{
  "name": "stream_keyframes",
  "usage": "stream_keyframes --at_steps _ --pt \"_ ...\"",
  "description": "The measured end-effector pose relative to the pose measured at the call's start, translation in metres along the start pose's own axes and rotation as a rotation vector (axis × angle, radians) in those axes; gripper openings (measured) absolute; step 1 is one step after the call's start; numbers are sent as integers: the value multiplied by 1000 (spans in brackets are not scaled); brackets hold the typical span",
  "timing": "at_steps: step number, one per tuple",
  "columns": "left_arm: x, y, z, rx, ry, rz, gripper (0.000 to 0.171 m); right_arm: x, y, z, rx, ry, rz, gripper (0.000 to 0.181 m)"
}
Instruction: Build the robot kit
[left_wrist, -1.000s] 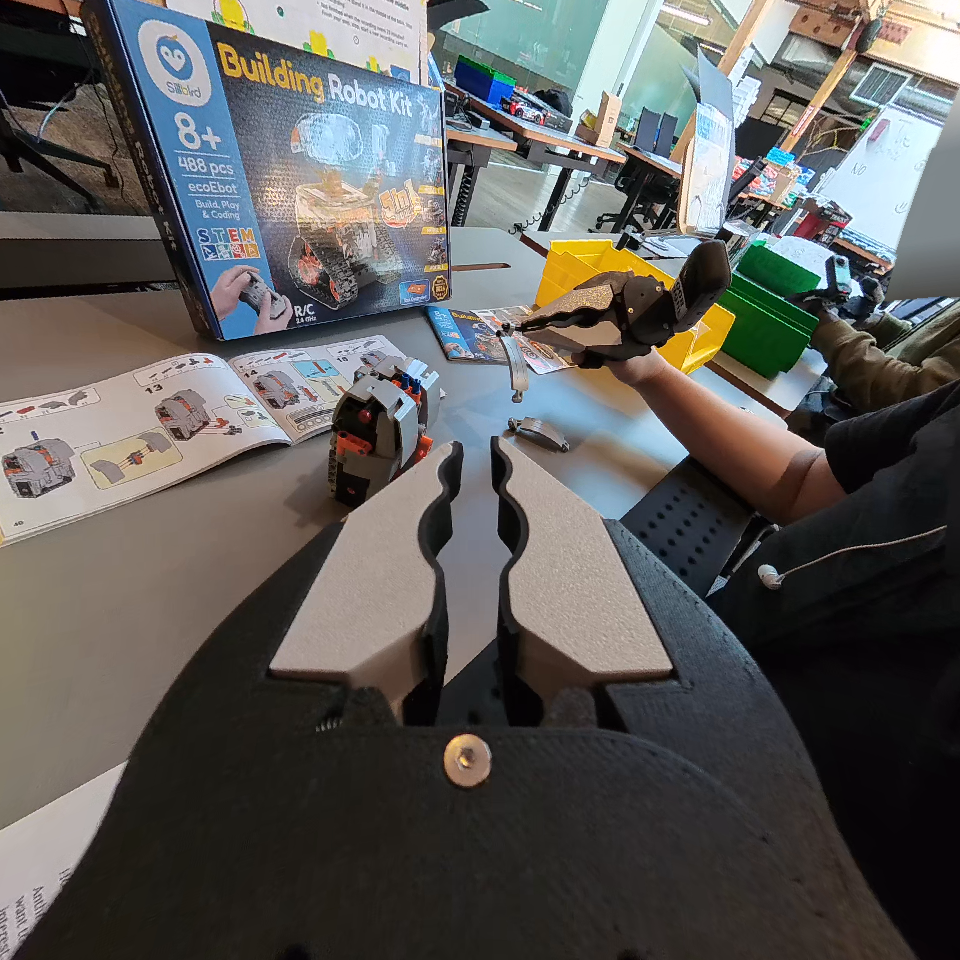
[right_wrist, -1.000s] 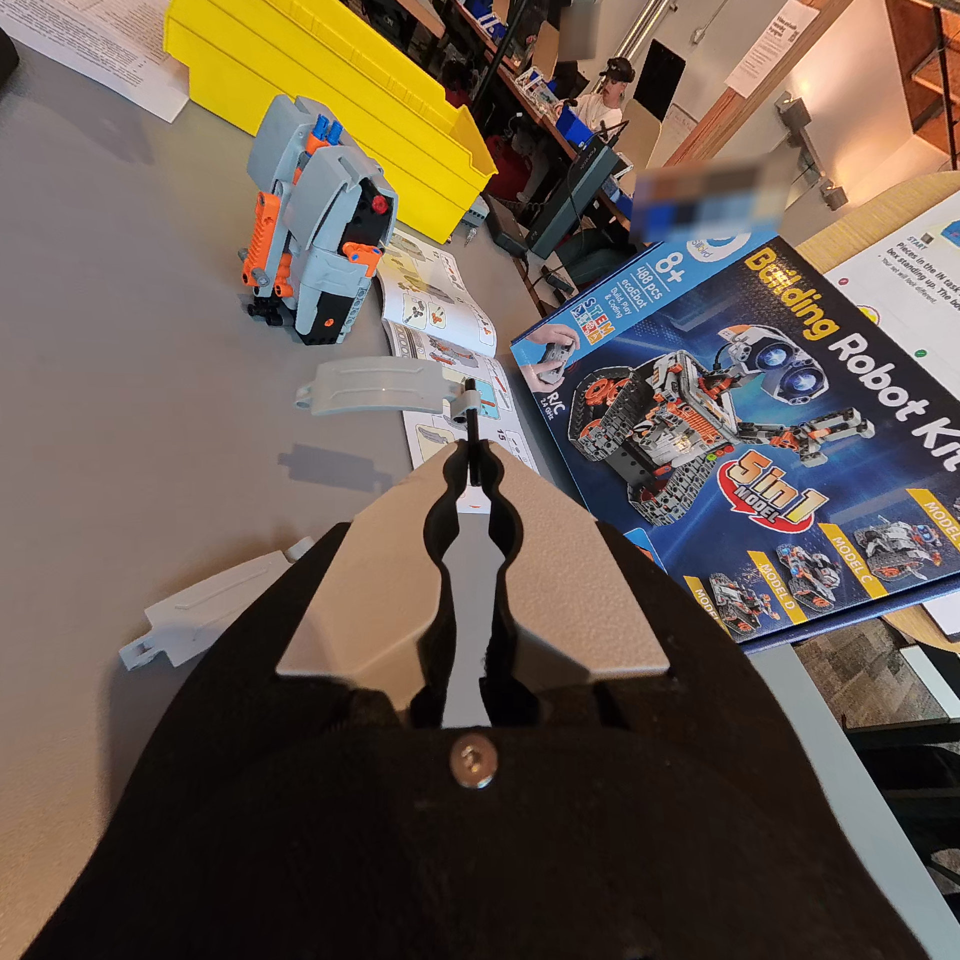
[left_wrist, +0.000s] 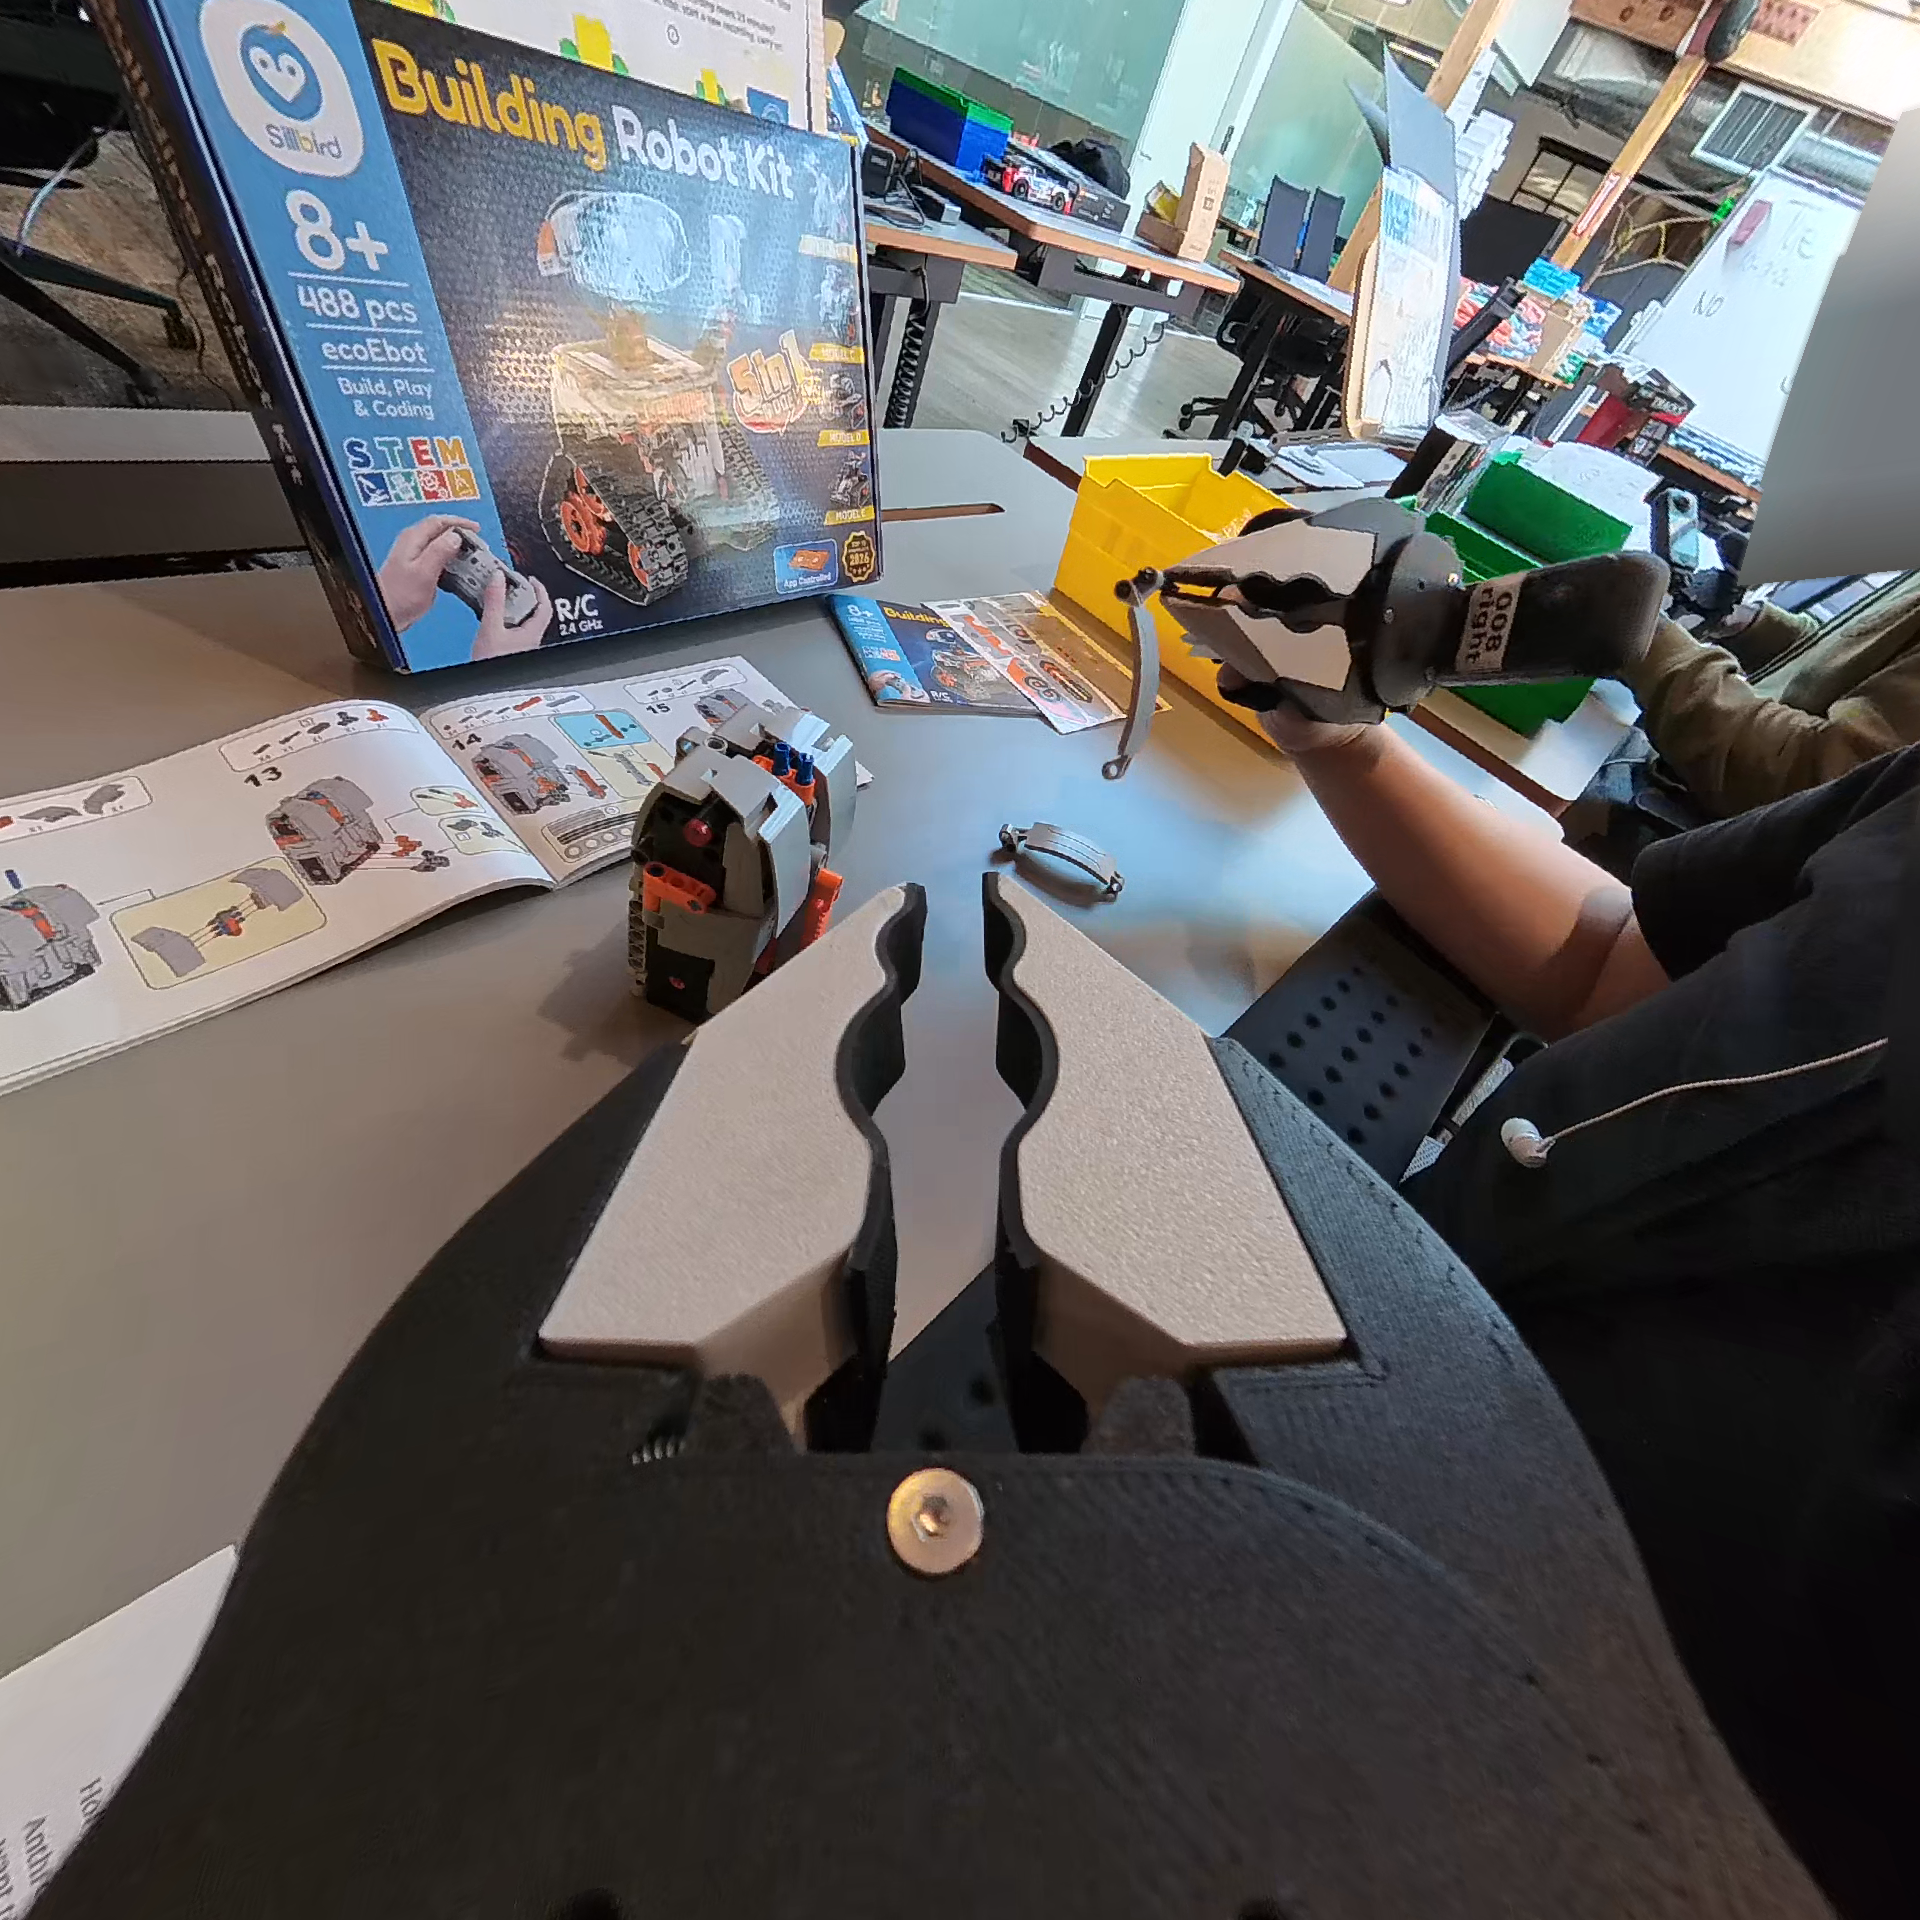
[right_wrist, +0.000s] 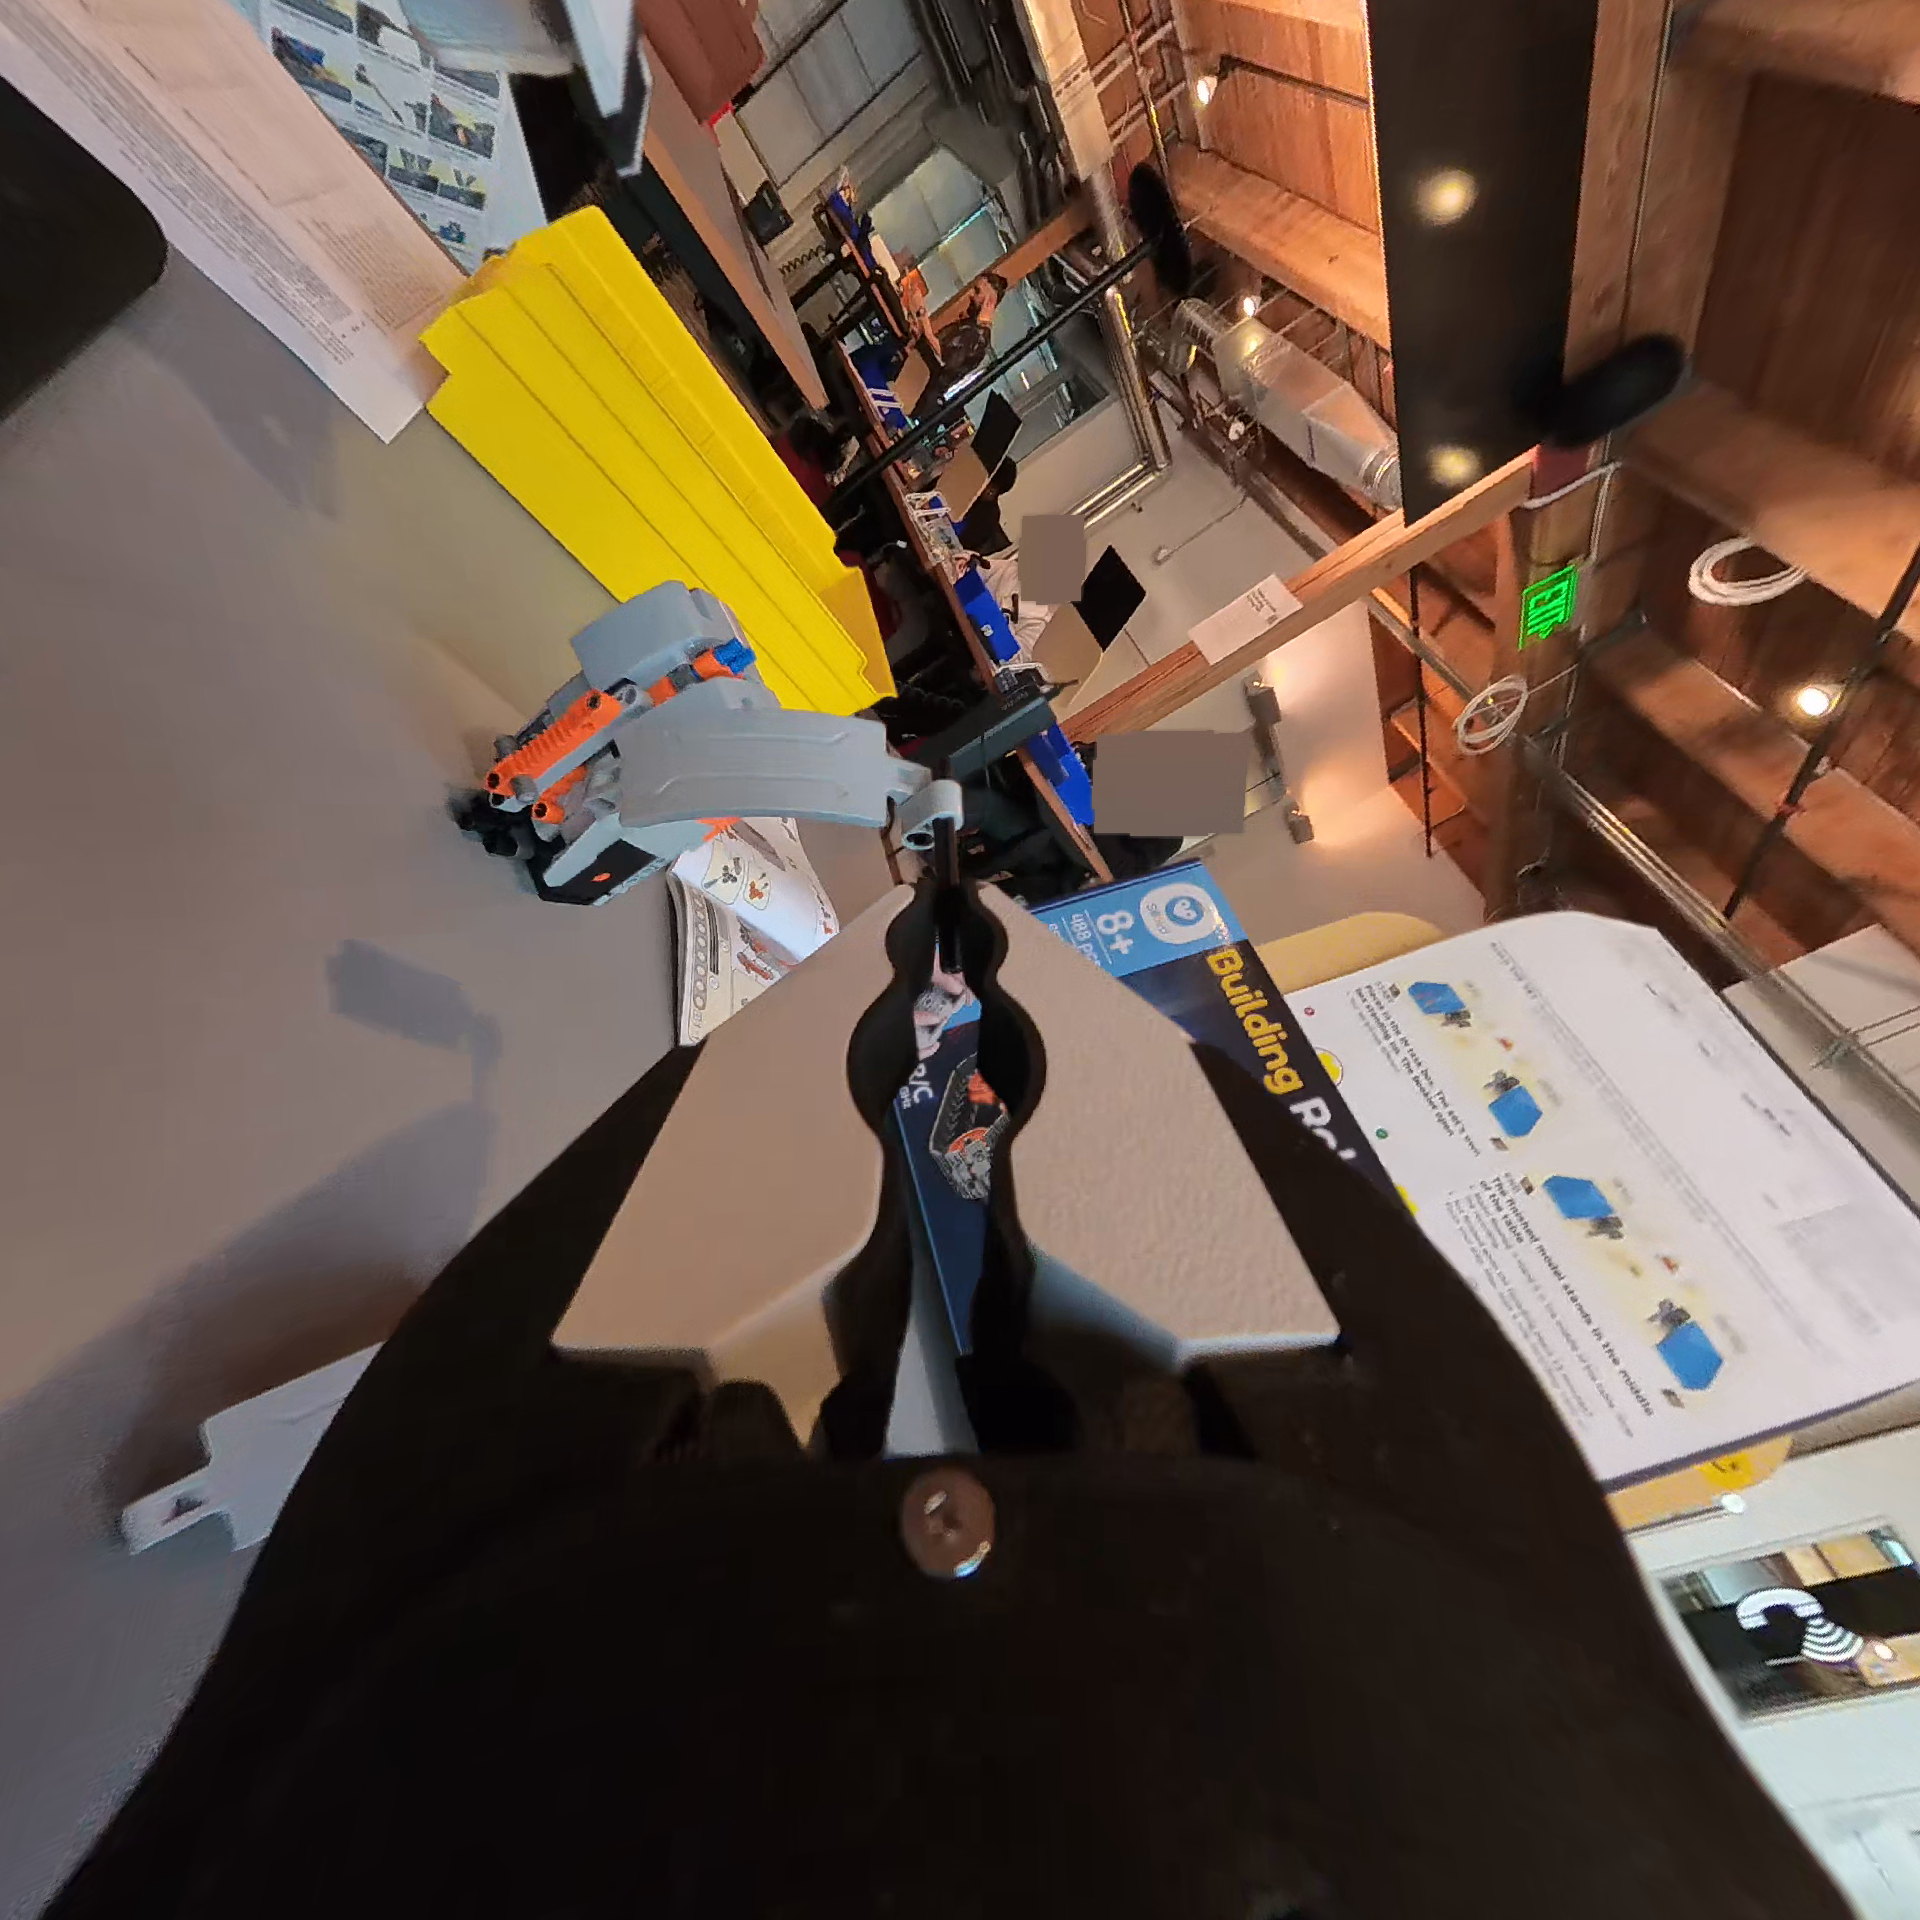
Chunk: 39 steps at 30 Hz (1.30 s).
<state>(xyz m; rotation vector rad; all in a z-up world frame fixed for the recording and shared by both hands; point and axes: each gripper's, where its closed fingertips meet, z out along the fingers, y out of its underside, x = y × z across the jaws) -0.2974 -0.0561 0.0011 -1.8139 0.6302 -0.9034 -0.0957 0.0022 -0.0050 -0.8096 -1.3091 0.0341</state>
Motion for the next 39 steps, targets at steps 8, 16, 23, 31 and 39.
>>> stream_keyframes --at_steps 8,16,23,31,39 --pt "3 5 7 -29 12 1 9 -13 -7 8 3 -27 -27 2" --pt "6 7 9 -44 21 -2 10 -20 -8 12 -8 -47 -54 2" --pt "6 10 12 -56 27 -13 10 -22 -4 13 -22 -53 -54 2" --pt "39 30 50 -122 236 -129 17 -28 -6 17 -17 -76 -39 2" --pt "50 39 71 -195 267 -93 17 -30 -3 18 -29 -87 -42 2"
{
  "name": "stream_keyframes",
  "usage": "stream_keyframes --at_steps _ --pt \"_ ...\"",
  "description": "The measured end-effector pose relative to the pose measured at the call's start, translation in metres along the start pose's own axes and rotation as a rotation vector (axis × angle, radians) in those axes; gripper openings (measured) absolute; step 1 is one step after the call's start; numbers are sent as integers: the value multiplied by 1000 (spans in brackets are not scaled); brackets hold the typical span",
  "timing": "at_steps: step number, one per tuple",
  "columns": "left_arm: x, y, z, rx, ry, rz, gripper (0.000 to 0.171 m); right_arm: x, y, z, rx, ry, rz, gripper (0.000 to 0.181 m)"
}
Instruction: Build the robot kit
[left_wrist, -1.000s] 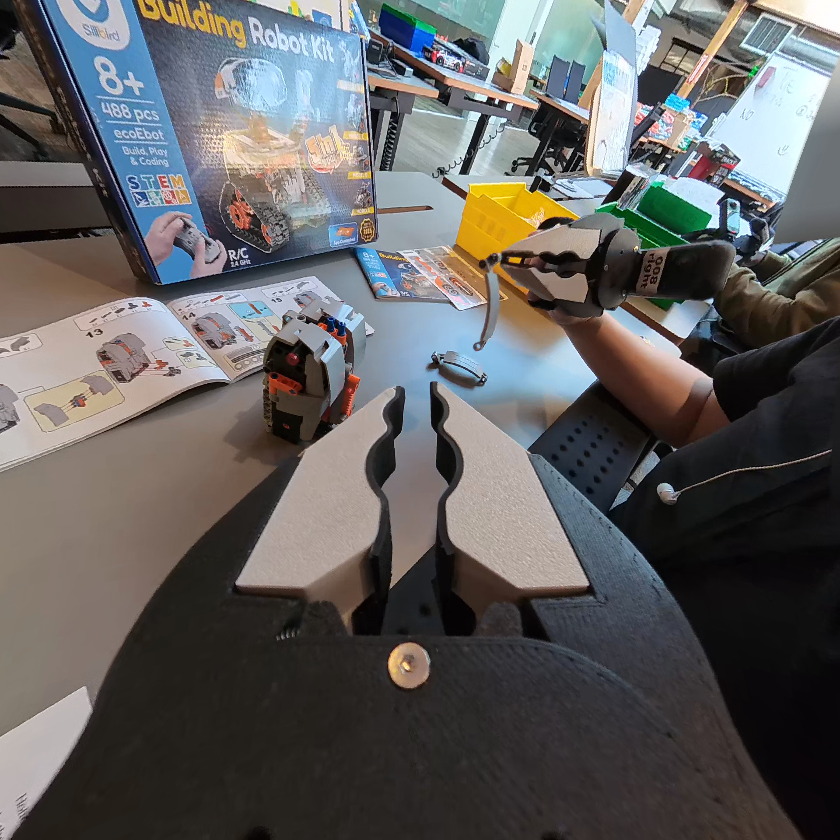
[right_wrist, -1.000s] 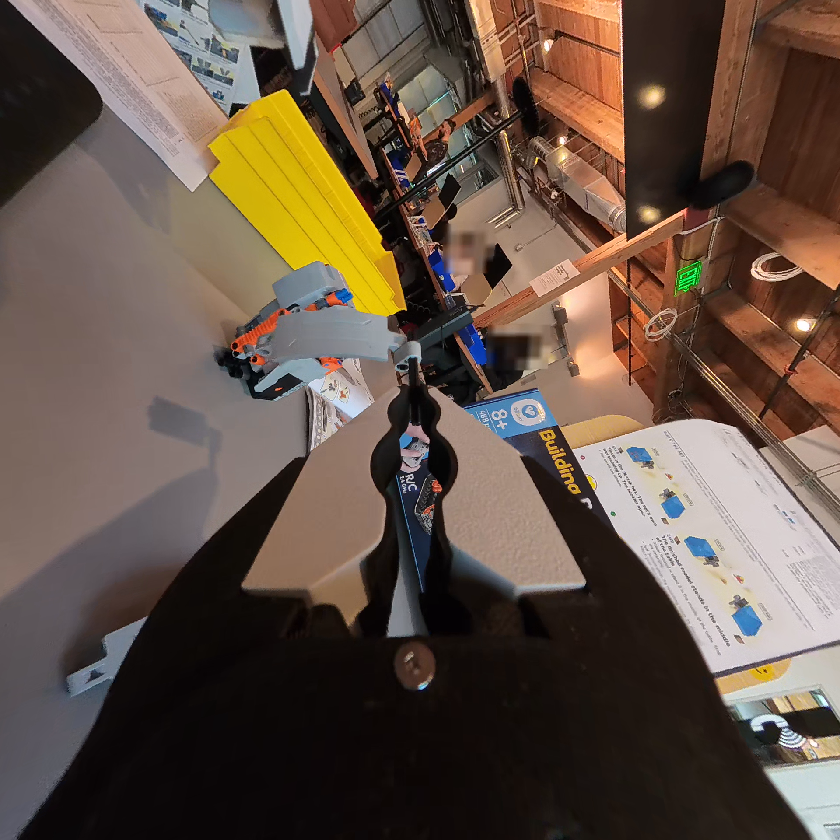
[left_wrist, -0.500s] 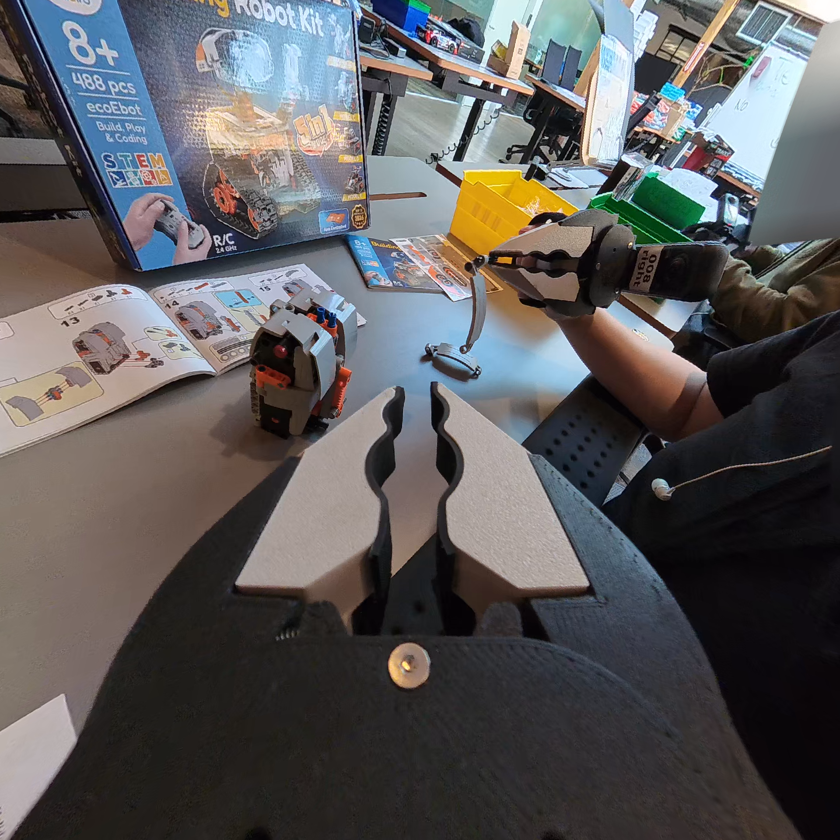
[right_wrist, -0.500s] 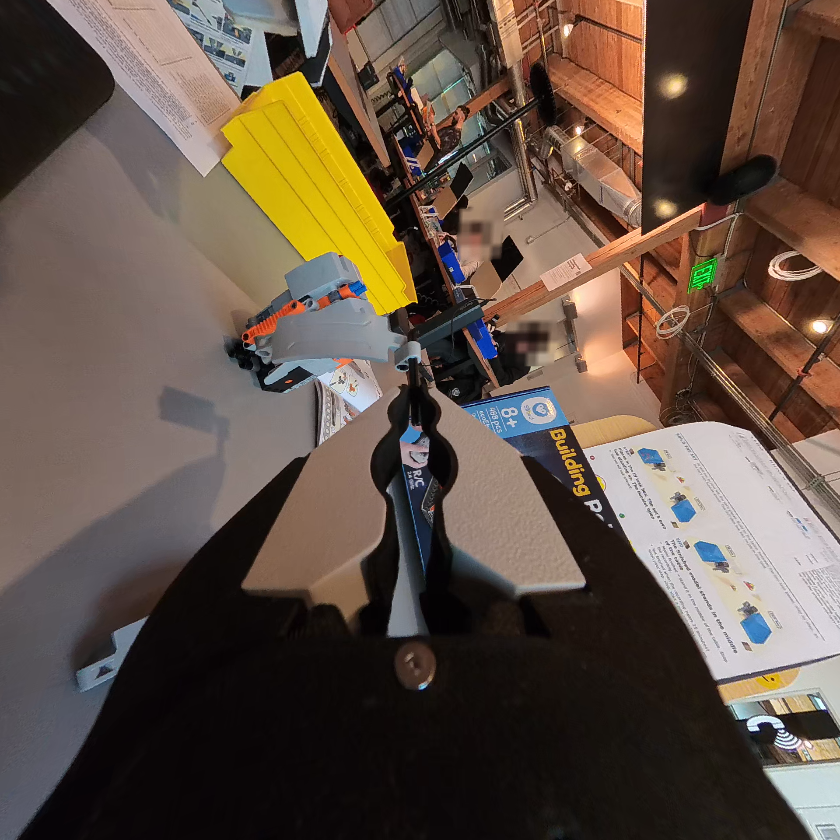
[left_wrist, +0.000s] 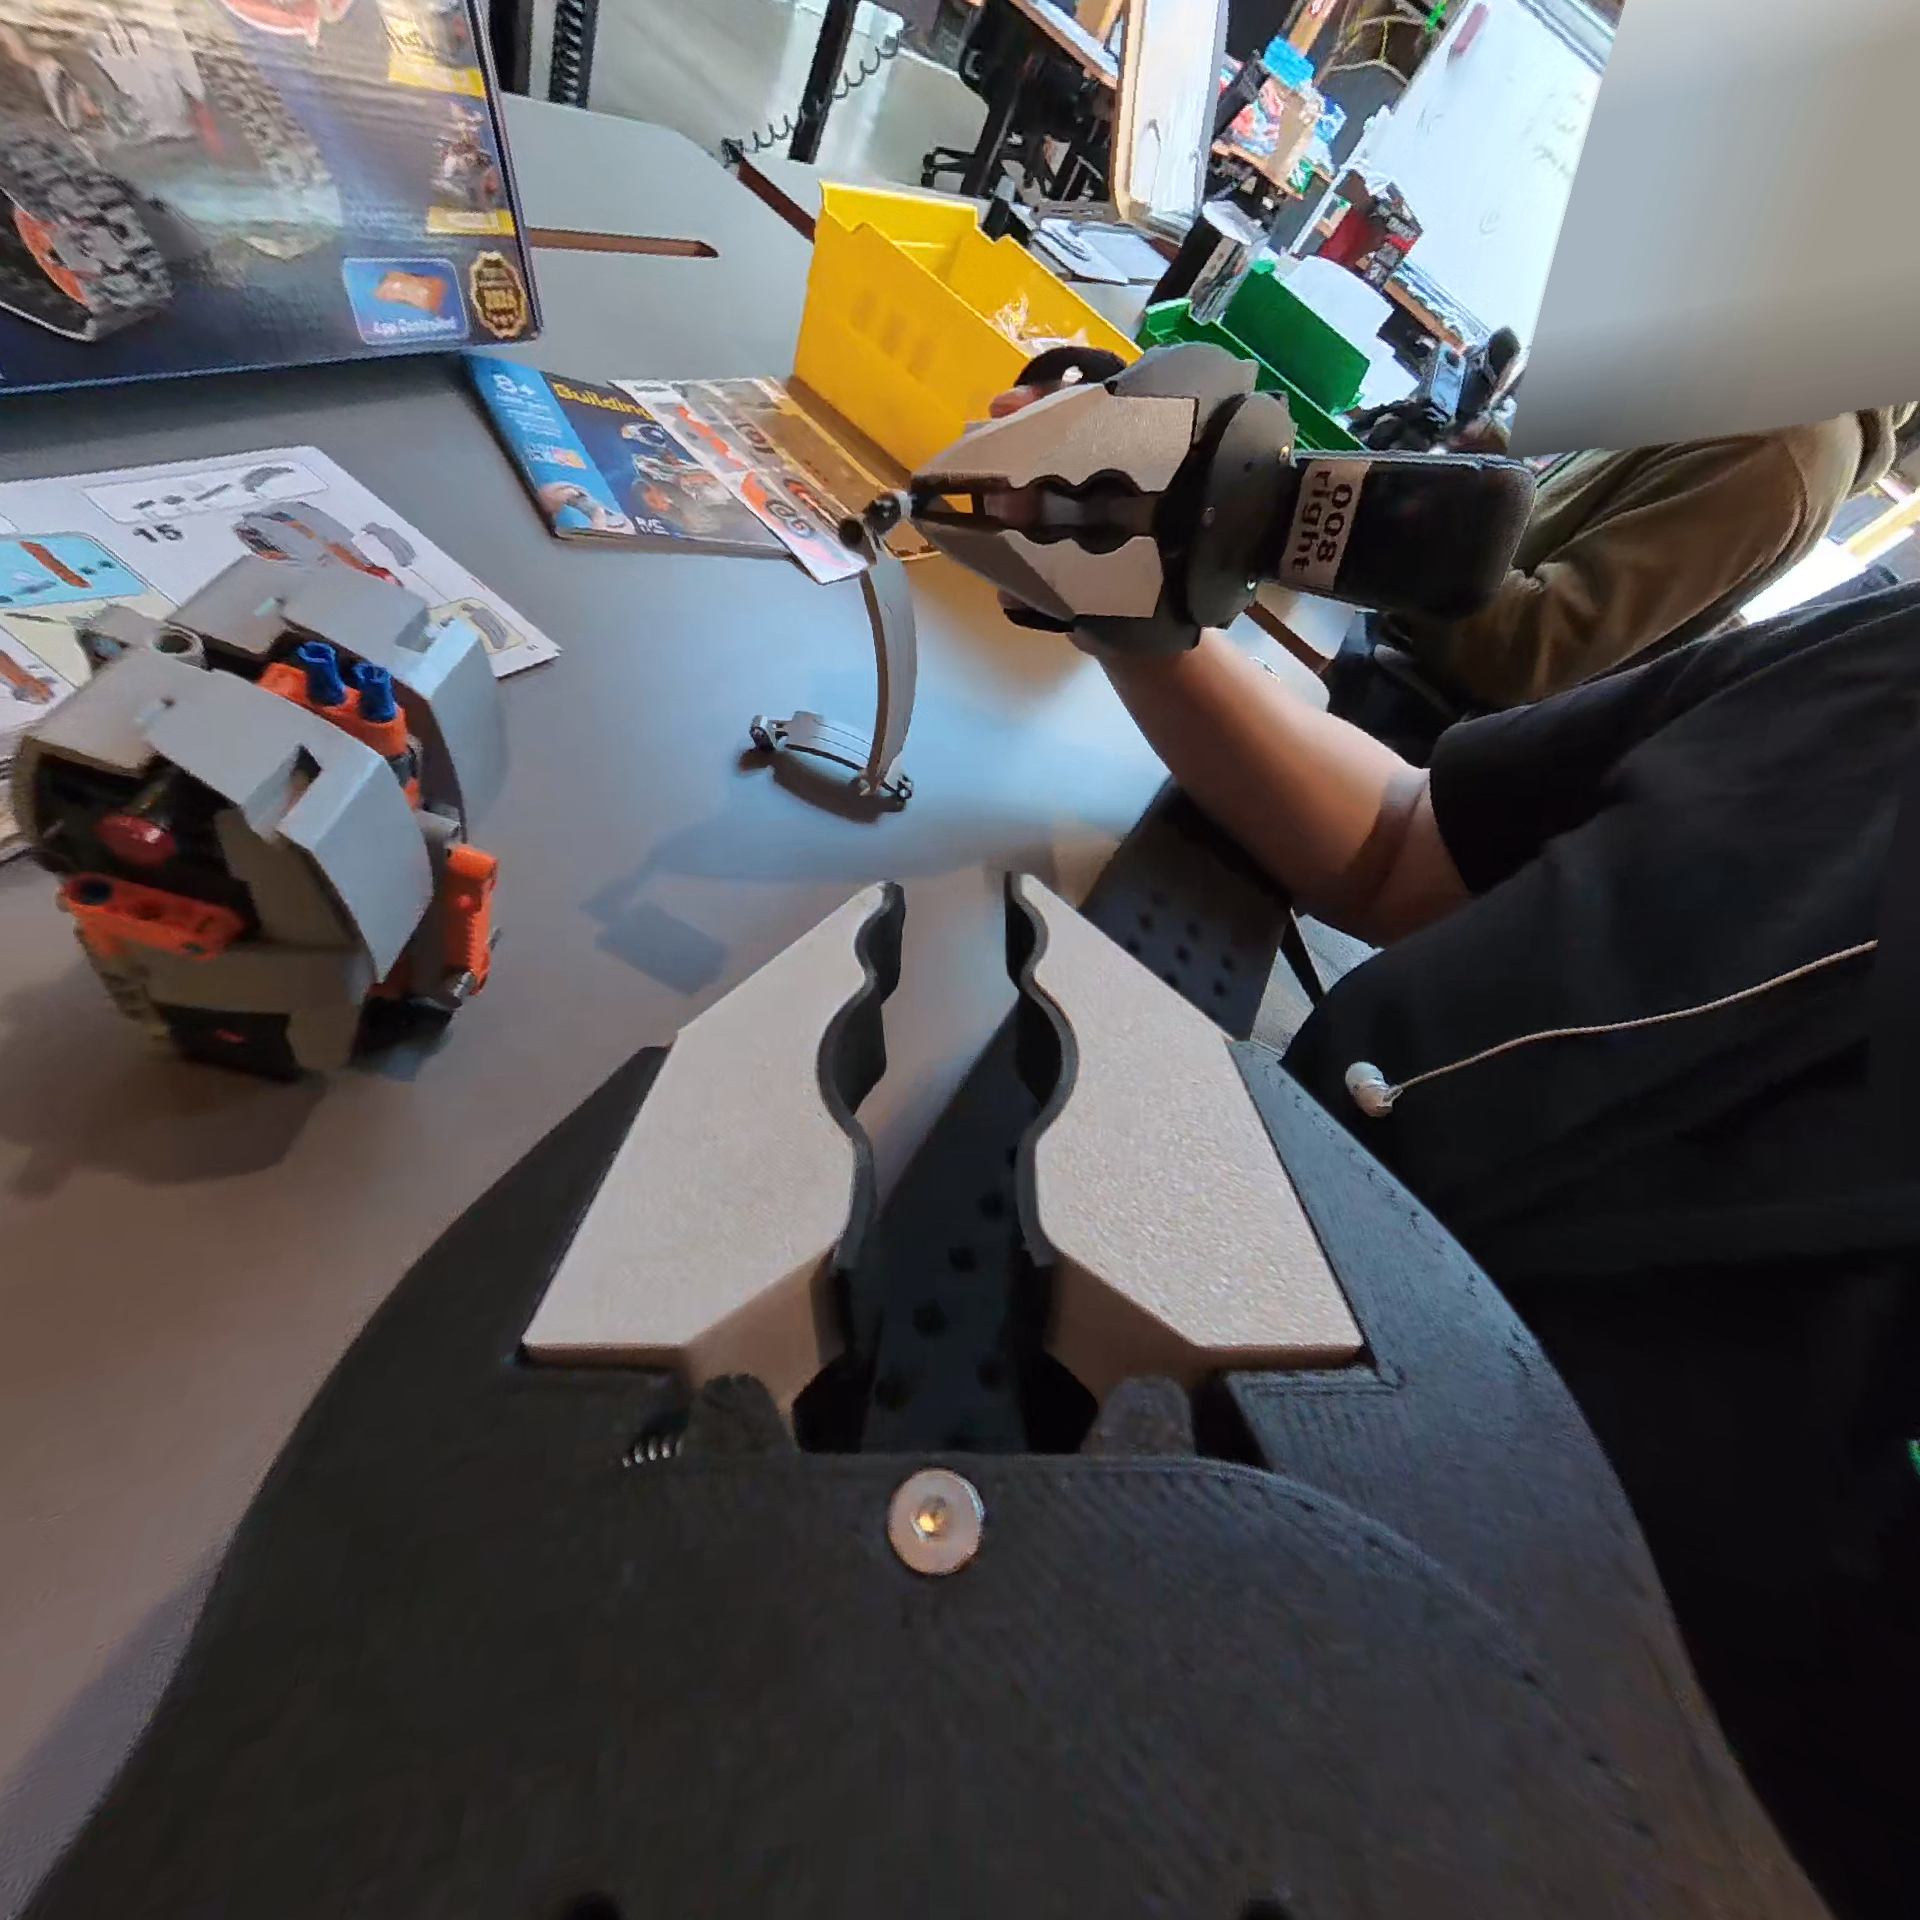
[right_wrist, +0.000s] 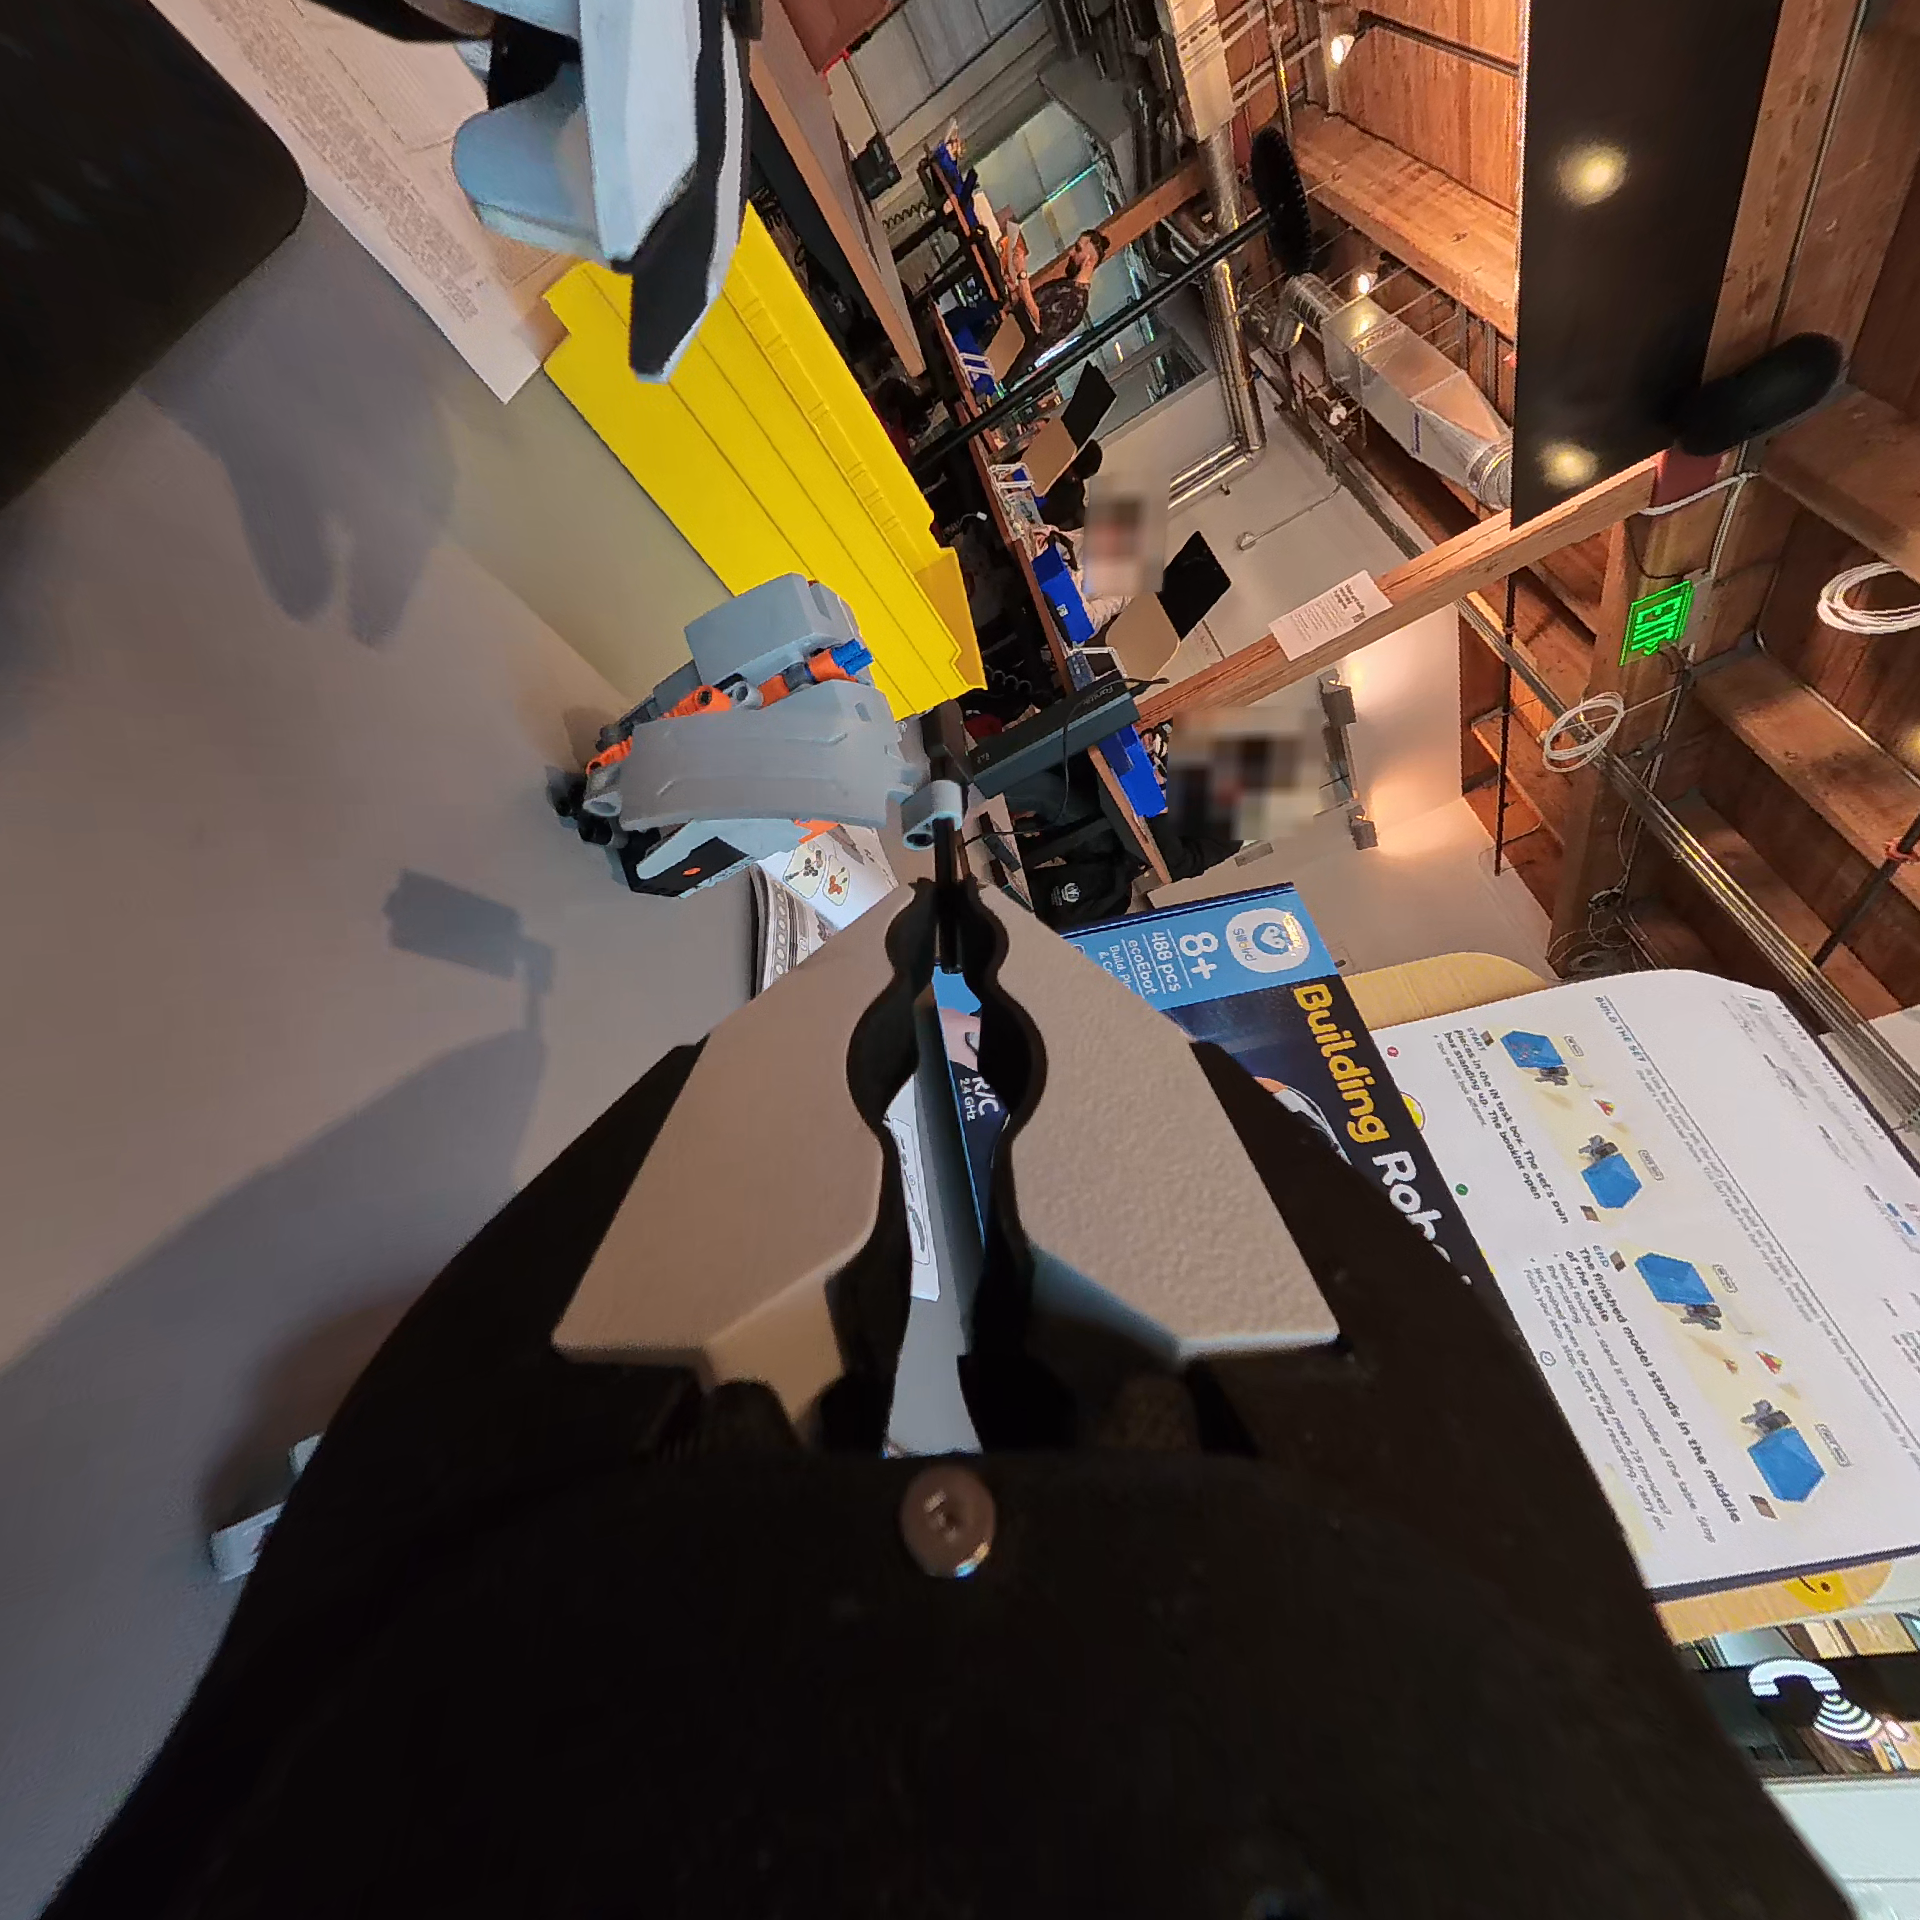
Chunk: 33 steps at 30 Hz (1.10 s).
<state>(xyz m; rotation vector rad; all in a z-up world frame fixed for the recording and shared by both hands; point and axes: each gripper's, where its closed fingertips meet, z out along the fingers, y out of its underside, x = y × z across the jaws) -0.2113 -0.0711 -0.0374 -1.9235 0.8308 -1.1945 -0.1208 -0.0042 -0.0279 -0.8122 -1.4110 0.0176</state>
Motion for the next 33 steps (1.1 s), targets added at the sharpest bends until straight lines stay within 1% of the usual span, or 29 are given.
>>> stream_keyframes --at_steps 3,13,33 --pt "-3 5 4 -20 -5 -7 18 -1 0 1 -3 -3 -5 2" --pt "-1 16 17 -33 47 -60 18 -4 5 2 -20 -17 3 2" --pt "-2 19 19 -38 57 -76 18 -5 9 3 -43 -24 -14 2"
